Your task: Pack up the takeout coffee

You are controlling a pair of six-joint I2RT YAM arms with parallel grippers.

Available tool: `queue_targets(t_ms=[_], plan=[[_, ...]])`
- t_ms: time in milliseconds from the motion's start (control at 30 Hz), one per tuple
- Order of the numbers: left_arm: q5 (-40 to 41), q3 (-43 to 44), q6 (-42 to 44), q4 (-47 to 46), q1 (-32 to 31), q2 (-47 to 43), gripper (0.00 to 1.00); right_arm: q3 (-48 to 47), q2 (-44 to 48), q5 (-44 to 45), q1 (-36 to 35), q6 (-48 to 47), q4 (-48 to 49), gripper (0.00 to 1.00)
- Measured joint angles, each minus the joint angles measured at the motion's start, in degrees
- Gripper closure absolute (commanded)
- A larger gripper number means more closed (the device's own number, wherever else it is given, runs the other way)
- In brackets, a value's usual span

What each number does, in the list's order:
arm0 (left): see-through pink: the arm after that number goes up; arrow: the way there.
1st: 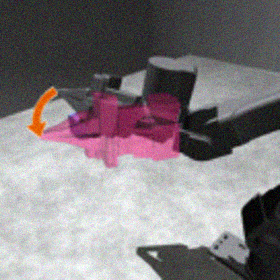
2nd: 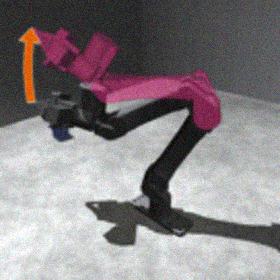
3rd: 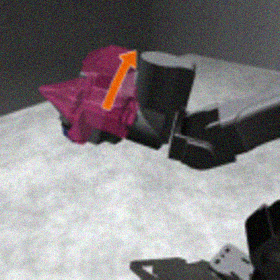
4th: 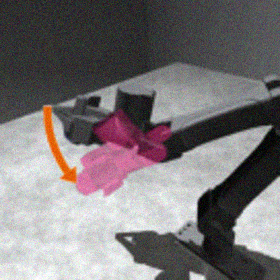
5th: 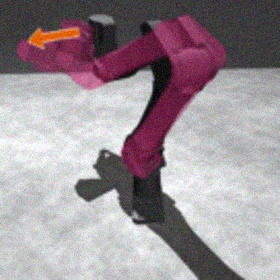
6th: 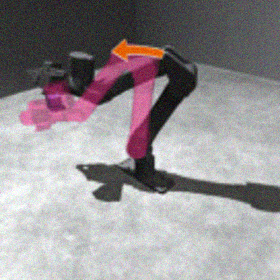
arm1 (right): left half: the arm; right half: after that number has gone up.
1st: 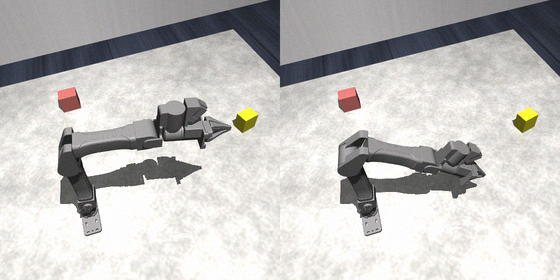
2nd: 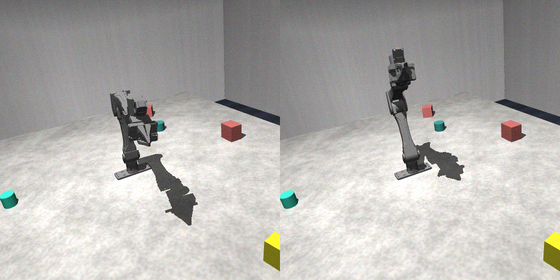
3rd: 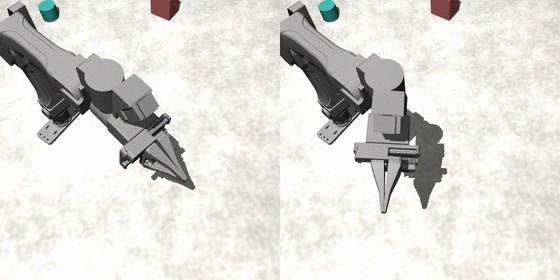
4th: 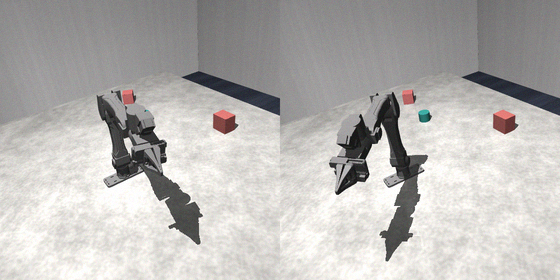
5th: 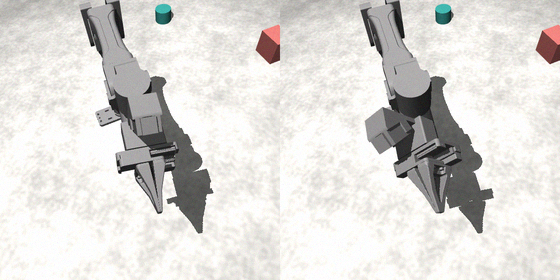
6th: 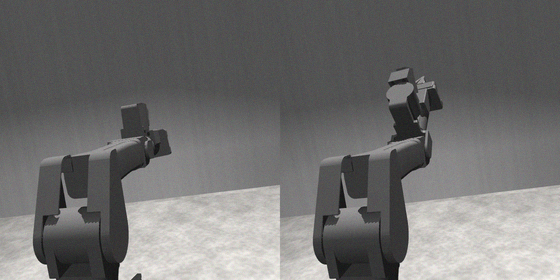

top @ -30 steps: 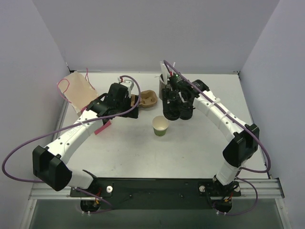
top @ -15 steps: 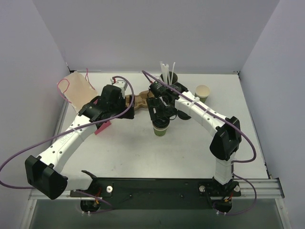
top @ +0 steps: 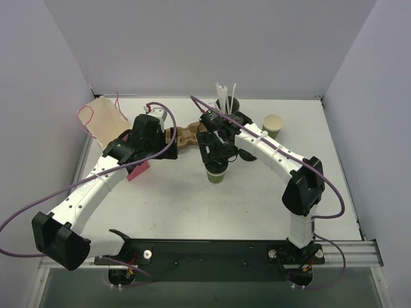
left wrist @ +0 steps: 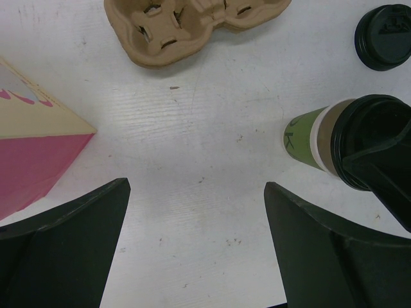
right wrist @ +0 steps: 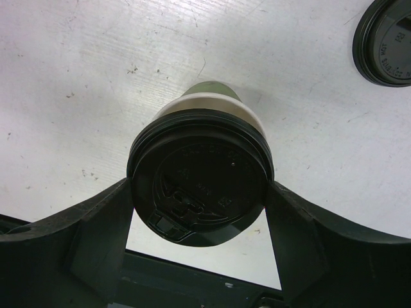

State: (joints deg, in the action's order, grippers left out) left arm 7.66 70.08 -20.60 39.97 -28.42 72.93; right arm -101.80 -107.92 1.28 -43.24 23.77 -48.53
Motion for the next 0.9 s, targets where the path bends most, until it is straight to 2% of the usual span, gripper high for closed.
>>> queue_targets(t_ms=[900], plan=[[-0.33, -0.98, 0.02, -0.02, 0.11, 0.00, 0.03, 1.07, -2.19, 0.87, -0.52, 0.02, 0.33, 0.28]])
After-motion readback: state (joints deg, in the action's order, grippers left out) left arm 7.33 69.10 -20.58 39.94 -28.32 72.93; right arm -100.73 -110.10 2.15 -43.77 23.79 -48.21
